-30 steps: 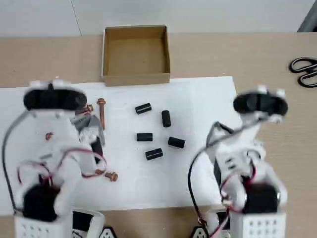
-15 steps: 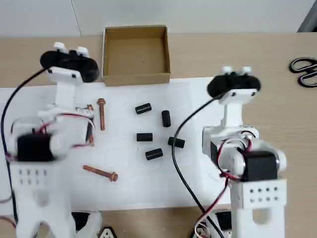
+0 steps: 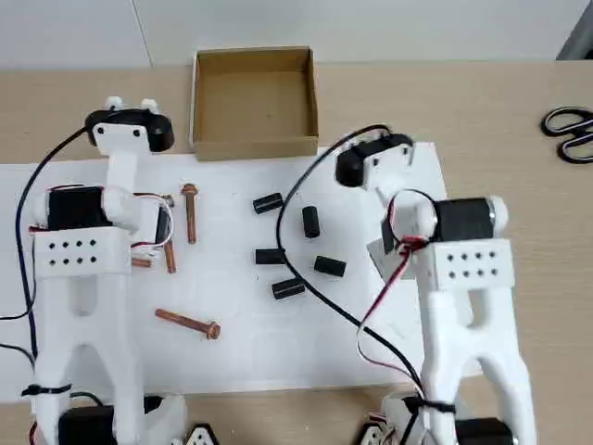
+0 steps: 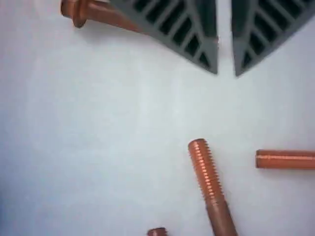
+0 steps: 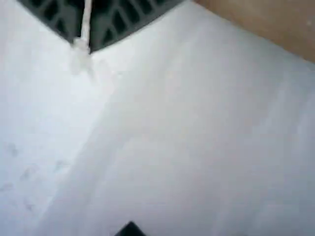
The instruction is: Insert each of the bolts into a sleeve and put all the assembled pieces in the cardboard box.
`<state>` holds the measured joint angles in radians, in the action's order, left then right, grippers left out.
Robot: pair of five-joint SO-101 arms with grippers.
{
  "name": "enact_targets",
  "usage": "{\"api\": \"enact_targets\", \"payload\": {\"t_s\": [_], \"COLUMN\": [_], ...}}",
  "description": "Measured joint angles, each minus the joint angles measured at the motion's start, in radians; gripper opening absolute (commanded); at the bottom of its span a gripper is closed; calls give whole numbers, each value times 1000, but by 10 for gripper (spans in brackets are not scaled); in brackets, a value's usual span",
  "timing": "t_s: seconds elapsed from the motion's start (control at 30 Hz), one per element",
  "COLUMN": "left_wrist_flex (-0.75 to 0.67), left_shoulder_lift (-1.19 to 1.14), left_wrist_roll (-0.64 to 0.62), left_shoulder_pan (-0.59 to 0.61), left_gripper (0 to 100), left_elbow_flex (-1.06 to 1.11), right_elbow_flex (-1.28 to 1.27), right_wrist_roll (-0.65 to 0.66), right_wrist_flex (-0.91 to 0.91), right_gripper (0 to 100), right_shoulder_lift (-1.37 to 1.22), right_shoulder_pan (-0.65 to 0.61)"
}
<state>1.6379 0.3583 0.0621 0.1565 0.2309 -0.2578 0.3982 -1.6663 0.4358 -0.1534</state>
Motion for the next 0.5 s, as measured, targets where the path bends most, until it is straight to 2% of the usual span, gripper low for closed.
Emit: {"api": "enact_targets", "payload": {"t_s": [0.27,0.5], "left_wrist_flex": [29,81], "left_shoulder_lift": [-55,-61], "left_wrist_roll": [21,44], "left_shoulder_pan": [58,63], "left_gripper": [12,12], "left_elbow_flex": [0,0], "right_elbow_flex": [0,0], "right_wrist_roll": [284,313], "right_wrist_flex": [8,92], "right_gripper": [90,104], "right_shoulder_lift": [-89,-199], "right_shoulder_pan": [-207,-293]}}
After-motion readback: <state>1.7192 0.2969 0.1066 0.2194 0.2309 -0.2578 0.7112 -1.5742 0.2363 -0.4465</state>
